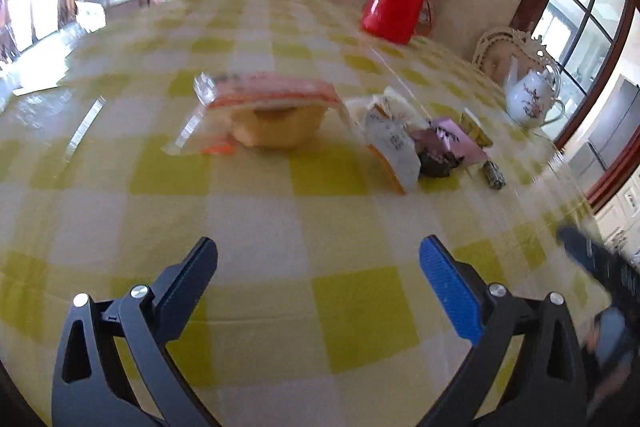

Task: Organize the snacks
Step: 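Return to the table and grasp the pink wrapped bar with the right gripper, then grasp the clear-bagged round bun with the left gripper while the right gripper holds the pink bar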

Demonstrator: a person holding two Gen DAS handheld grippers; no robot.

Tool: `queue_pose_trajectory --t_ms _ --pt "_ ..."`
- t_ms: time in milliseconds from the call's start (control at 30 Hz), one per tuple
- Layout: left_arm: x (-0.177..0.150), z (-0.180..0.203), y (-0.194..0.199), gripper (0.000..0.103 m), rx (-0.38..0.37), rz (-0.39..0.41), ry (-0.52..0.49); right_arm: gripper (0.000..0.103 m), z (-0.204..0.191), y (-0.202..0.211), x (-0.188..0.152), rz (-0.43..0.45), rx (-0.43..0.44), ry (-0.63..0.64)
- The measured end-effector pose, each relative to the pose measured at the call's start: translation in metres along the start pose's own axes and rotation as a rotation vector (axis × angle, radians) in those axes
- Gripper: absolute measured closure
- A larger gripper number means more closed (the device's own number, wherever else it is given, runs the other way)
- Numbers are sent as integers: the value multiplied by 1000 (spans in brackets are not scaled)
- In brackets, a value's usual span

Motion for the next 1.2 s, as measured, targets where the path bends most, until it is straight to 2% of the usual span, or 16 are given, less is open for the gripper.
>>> queue_pose_trajectory --t_ms 100,233,333,367,433,500,567,600,700,933,1000,1100,1200 --pt "-3 2 -3 2 23 -8 -12 20 -13 -16 36 10 32 0" --pt "-5 4 -5 2 44 -22 -33 26 -37 -46 73 -15 22 45" --pt "-5 5 -6 2 54 -25 -35 28 -57 -68 84 -57 13 108" --pt "-5 6 -6 2 62 -27 -40 33 -61 -76 87 -75 -7 134" --pt "-6 6 -7 2 70 -31 -45 36 -63 -97 86 -137 -60 175" --pt "-6 6 -7 2 71 -31 -46 47 -54 -119 78 -212 -139 207" --pt "-5 5 -6 2 69 -31 -44 63 -49 -123 79 -180 -171 237" --pt "-5 5 -6 2 68 -30 -44 67 -47 -122 80 -173 -159 232" --pt "-5 5 -6 2 65 -29 -42 69 -45 -100 79 -142 -12 159" --pt "-5 5 -6 2 68 -30 -43 69 -58 -16 51 -22 103 223" --pt "-6 6 -5 2 68 -31 -44 69 -59 -1 41 -2 95 240" --pt "-5 6 -5 2 62 -29 -41 69 -56 9 15 -28 99 253" --pt "-6 6 -5 2 65 -33 -47 69 -55 1 -17 -70 25 316"
Point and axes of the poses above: each gripper's, at about its wrist camera, not at the fingertips, and y roughly against the way its jaws point, z to its right, x to its top, the point moved 10 cm from there along -y, roughly the way its jaws point, and after that the axes turned 10 degrees about -z, right-handed, at the moved point
